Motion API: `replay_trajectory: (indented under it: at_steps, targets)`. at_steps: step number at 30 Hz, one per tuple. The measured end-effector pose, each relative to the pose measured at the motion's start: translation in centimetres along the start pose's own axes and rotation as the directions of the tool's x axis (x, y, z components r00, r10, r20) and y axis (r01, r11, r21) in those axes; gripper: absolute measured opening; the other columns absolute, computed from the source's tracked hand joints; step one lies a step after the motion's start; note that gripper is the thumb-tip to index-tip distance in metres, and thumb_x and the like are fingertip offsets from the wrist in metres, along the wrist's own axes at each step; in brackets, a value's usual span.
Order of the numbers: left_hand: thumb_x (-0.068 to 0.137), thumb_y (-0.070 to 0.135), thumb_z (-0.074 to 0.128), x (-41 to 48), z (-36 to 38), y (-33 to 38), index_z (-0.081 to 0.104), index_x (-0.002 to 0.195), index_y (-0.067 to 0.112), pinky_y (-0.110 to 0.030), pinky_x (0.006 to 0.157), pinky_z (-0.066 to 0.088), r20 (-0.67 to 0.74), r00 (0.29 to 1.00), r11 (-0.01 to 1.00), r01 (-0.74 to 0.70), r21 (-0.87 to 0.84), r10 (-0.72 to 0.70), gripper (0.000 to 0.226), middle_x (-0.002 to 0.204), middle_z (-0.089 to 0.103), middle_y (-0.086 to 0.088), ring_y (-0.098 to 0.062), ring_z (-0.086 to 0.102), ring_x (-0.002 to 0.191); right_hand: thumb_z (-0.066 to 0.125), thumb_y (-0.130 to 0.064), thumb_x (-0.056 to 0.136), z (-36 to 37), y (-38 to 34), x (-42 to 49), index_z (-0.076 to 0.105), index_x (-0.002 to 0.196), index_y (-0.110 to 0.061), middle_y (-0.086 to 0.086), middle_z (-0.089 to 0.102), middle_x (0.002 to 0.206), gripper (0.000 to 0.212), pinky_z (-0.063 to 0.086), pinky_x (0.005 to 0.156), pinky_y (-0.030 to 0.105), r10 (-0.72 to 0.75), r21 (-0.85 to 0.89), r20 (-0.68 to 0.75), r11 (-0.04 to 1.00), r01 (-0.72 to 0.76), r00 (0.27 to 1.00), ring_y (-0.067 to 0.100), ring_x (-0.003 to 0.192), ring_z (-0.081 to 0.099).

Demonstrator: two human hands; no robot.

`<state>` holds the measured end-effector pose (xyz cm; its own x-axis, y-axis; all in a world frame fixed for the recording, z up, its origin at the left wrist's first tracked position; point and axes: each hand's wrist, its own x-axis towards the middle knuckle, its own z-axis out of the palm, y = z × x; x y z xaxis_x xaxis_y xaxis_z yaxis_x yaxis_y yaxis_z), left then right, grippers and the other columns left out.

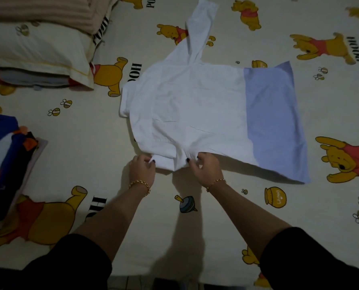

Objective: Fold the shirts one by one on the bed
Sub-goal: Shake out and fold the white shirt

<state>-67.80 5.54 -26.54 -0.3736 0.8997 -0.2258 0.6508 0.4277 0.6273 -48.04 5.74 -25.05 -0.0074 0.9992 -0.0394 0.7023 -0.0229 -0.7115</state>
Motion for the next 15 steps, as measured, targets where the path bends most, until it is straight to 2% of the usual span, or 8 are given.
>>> replay_trajectory:
  at_steps: [4, 6, 8, 9, 10, 11, 13, 15]
  targets:
    - [0.087, 0.008, 0.059, -2.2, -2.0, 0.2, 0.058, 0.09, 0.004, -0.026, 0.082, 0.038, -0.103, 0.994, 0.973, -0.064, -0.223, 0.041, 0.005, 0.105, 0.059, -0.01, -0.022, 0.053, 0.102, 0.069, -0.018, 0.083, -1.2, -0.8, -0.3, 0.03, 0.054, -0.017, -0.009, 0.026, 0.047, 0.049, 0.022, 0.045, 0.017, 0.01, 0.128, -0.058, 0.992, -0.002, 0.998, 0.008, 0.044, 0.03]
    - [0.087, 0.005, 0.058, -3.7, -3.4, 0.3, 0.052, 0.083, 0.007, -0.022, 0.087, 0.035, -0.119, 0.99, 0.955, -0.108, -0.277, 0.078, 0.008, 0.108, 0.058, 0.001, -0.01, 0.047, 0.11, 0.068, -0.017, 0.084, -2.1, -1.6, -0.7, 0.027, 0.054, -0.02, -0.008, 0.026, 0.047, 0.051, 0.024, 0.046, 0.017, 0.07, 0.197, -0.053, 0.979, -0.058, 0.996, 0.007, 0.044, 0.029]
    - [0.088, 0.004, 0.056, -4.9, -4.4, 0.3, 0.047, 0.078, 0.009, -0.022, 0.086, 0.035, -0.086, 0.994, 0.937, -0.098, -0.336, 0.073, 0.014, 0.099, 0.056, 0.012, -0.005, 0.046, 0.106, 0.065, -0.02, 0.087, -3.0, -2.5, -1.0, 0.031, 0.056, -0.018, -0.002, 0.03, 0.052, 0.046, 0.023, 0.05, 0.018, 0.181, 0.296, -0.02, 0.94, -0.167, 0.983, 0.008, 0.051, 0.028]
    - [0.089, 0.005, 0.054, -5.6, -5.0, 0.4, 0.045, 0.077, 0.01, -0.023, 0.079, 0.036, -0.067, 0.997, 0.926, -0.065, -0.371, 0.043, 0.016, 0.089, 0.055, 0.013, -0.006, 0.05, 0.094, 0.064, -0.023, 0.088, -3.4, -3.0, -1.2, 0.04, 0.058, -0.014, 0.003, 0.038, 0.057, 0.04, 0.028, 0.054, 0.019, 0.273, 0.377, 0.049, 0.886, -0.271, 0.961, 0.012, 0.056, 0.036]
    - [0.091, 0.007, 0.053, -6.1, -5.5, 0.6, 0.043, 0.078, 0.01, -0.025, 0.07, 0.037, -0.049, 0.999, 0.914, -0.025, -0.405, 0.006, 0.017, 0.079, 0.053, 0.009, -0.009, 0.049, 0.079, 0.064, -0.028, 0.089, -3.8, -3.4, -1.5, 0.054, 0.066, -0.008, 0.009, 0.052, 0.066, 0.031, 0.036, 0.059, 0.022, 0.378, 0.468, 0.171, 0.781, -0.413, 0.91, 0.017, 0.064, 0.047]
    - [0.093, 0.009, 0.051, -6.7, -5.8, 0.9, 0.043, 0.08, 0.01, -0.027, 0.063, 0.036, -0.03, 0.999, 0.904, 0.018, -0.427, -0.034, 0.015, 0.071, 0.05, 0.004, -0.013, 0.046, 0.07, 0.063, -0.032, 0.089, -4.1, -3.8, -2.0, 0.066, 0.083, -0.005, 0.014, 0.065, 0.082, 0.028, 0.044, 0.065, 0.025, 0.453, 0.528, 0.339, 0.634, -0.565, 0.825, 0.021, 0.075, 0.056]
    - [0.096, 0.013, 0.045, -8.0, -6.6, 1.8, 0.043, 0.089, 0.008, -0.028, 0.058, 0.034, 0.026, 0.993, 0.89, 0.114, -0.442, -0.114, 0.009, 0.072, 0.048, -0.002, -0.018, 0.044, 0.069, 0.064, -0.034, 0.087, -4.7, -4.2, -3.6, 0.067, 0.11, -0.007, 0.015, 0.068, 0.108, 0.035, 0.05, 0.08, 0.034, 0.416, 0.547, 0.628, 0.364, -0.754, 0.657, 0.028, 0.093, 0.062]
    - [0.098, 0.016, 0.04, -8.8, -6.4, 1.9, 0.046, 0.099, 0.007, -0.028, 0.067, 0.037, 0.12, 0.97, 0.86, 0.242, -0.45, -0.21, 0.011, 0.089, 0.054, -0.008, -0.021, 0.048, 0.082, 0.065, -0.028, 0.086, -5.1, -4.1, -5.1, 0.065, 0.114, -0.012, 0.014, 0.064, 0.115, 0.032, 0.045, 0.09, 0.04, 0.323, 0.548, 0.722, 0.271, -0.791, 0.611, 0.029, 0.103, 0.059]
